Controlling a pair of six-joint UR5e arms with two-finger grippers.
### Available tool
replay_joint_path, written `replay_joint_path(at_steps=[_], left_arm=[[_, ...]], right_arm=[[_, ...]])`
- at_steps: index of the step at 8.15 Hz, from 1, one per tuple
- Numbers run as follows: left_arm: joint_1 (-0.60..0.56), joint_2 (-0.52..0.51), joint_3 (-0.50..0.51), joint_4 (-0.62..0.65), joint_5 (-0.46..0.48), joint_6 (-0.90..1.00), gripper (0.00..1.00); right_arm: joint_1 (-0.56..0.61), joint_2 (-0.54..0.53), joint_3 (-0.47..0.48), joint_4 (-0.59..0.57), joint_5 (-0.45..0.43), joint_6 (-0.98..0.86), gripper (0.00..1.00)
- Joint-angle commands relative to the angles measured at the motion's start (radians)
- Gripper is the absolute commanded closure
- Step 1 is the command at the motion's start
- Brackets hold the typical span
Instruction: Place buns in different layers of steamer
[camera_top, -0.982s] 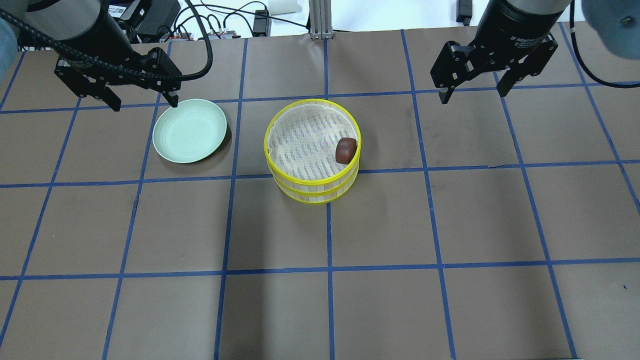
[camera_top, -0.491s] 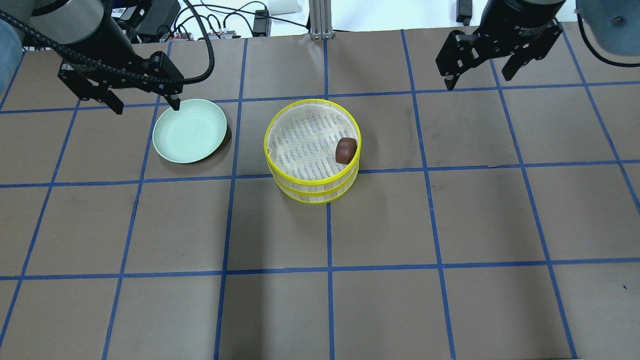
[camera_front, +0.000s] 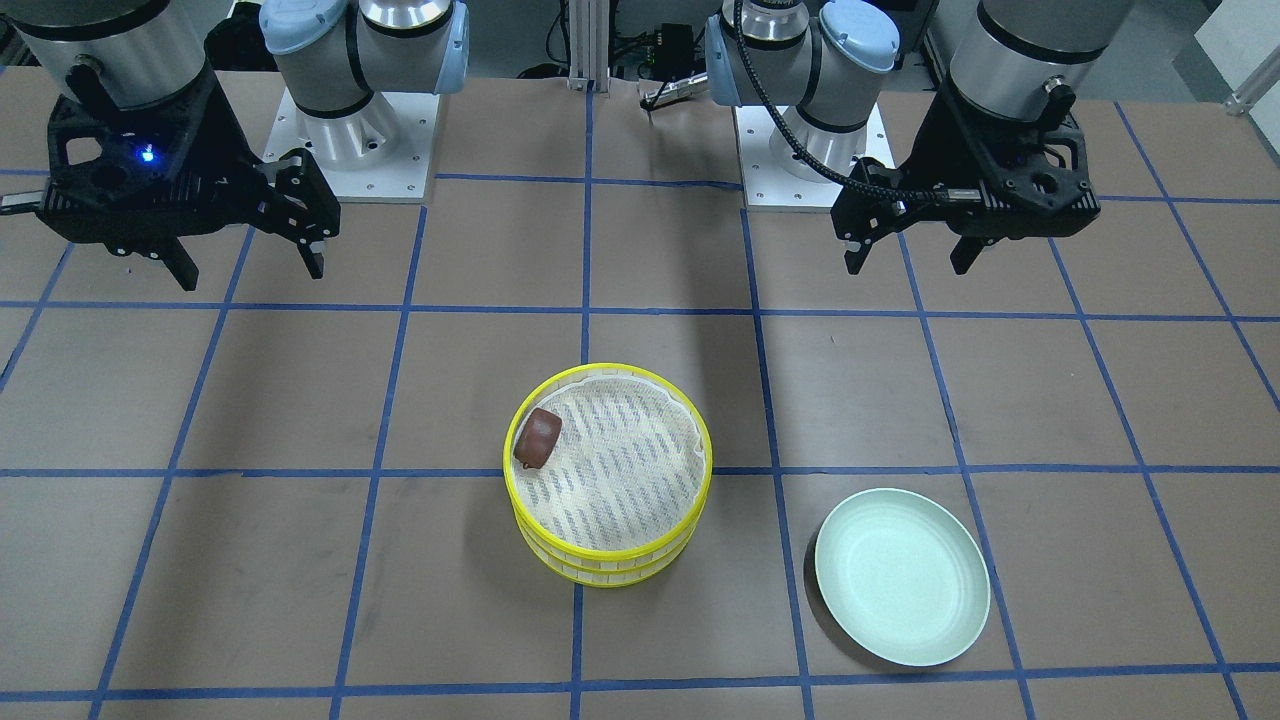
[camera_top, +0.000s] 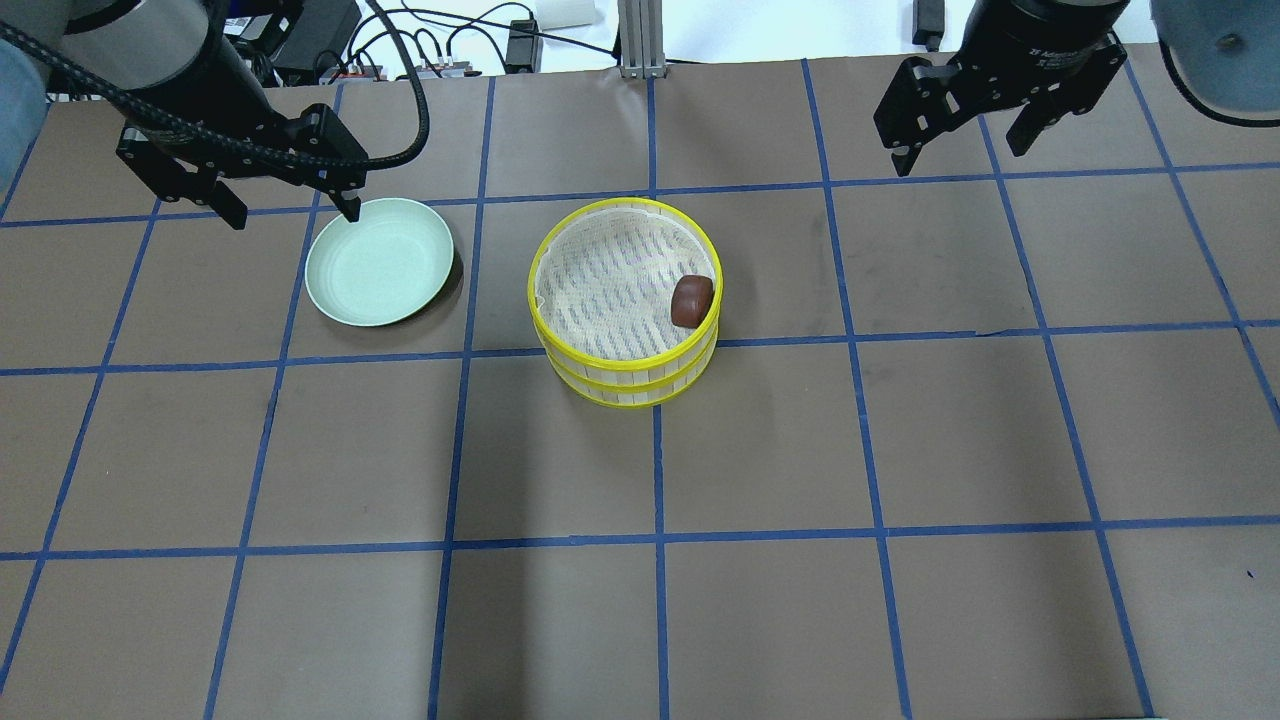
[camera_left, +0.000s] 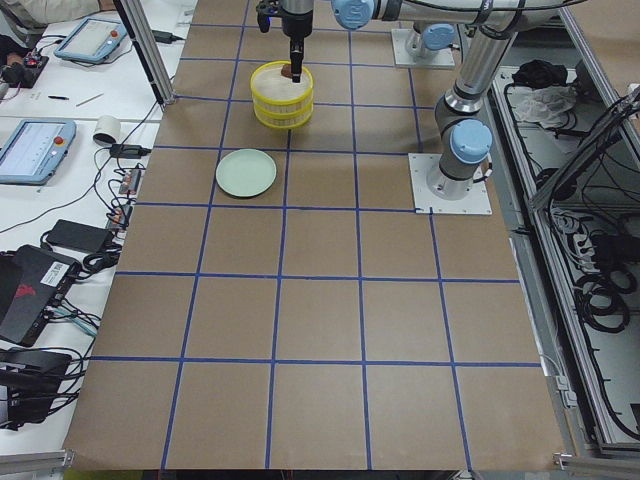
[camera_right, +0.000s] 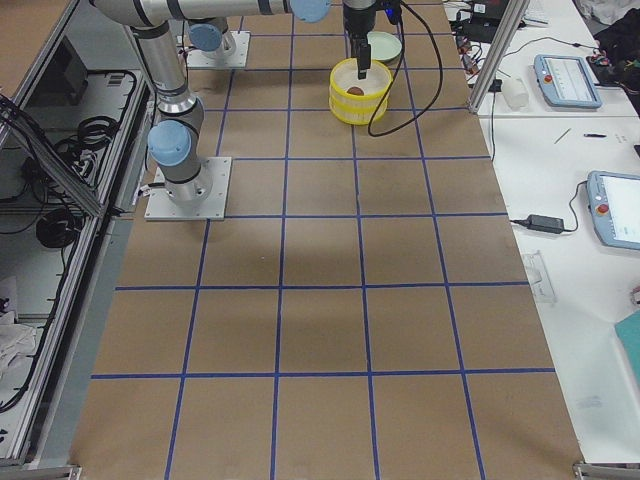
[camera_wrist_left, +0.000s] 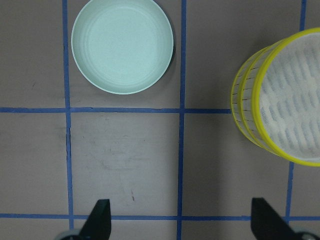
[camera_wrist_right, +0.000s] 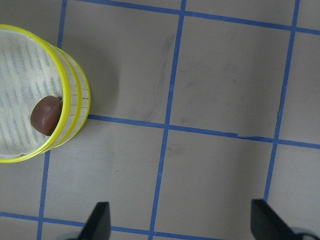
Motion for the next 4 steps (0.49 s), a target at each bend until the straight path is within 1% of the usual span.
replay_joint_path(at_steps=[1,4], left_arm=[[0.0,0.0,-0.002,0.0,0.0,0.0,0.0],[0.0,0.0,-0.002,0.006,-0.004,-0.001,0.0]], right_arm=[[0.0,0.0,0.0,-0.012,-0.001,0.0,0.0],[0.0,0.0,0.0,-0.015,-0.002,0.0,0.0]])
